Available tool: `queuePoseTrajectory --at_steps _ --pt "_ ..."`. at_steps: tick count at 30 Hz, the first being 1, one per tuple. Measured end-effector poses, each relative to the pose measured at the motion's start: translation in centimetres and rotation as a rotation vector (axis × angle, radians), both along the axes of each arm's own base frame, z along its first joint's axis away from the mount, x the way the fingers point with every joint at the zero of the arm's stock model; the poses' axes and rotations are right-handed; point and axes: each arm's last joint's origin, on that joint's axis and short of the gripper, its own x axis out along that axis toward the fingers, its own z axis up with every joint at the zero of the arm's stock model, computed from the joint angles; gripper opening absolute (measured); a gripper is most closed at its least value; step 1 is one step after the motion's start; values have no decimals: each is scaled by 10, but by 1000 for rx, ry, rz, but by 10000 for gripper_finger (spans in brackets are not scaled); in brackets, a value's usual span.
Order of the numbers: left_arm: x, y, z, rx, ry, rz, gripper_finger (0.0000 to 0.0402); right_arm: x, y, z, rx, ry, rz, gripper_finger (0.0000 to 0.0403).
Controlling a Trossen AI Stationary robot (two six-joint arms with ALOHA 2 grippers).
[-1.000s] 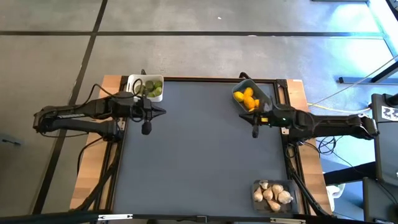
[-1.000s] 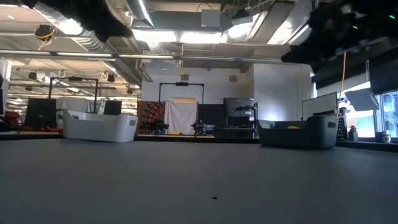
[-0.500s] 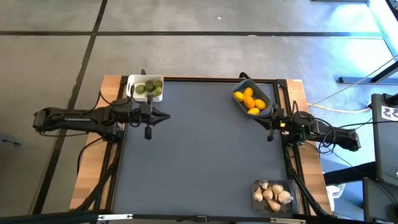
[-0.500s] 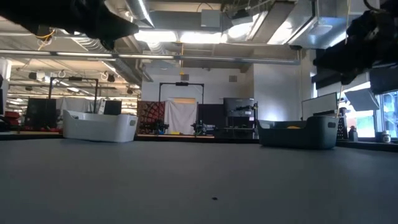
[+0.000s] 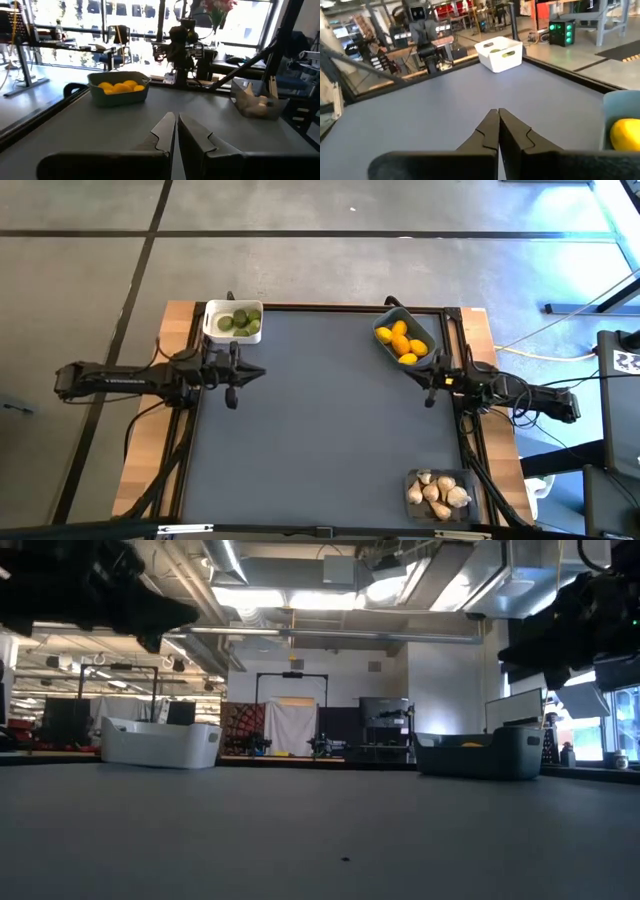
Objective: Sort produce into baskets
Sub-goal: Return to Home Position
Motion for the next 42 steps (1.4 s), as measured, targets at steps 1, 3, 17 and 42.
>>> queuePoseTrajectory --at_steps 1,3,17,42 --pt "-3 0 -3 -4 -4 8 19 0 0 0 0 -3 -6 5" --pt "-8 0 -6 -12 -24 26 19 0 0 0 1 0 -10 5" --pt "-35 -3 -33 -113 -34 61 19 -1 -2 -1 31 -6 -83 5" --pt "-37 -3 -31 -90 -50 66 19 0 -2 -2 -36 20 -58 5"
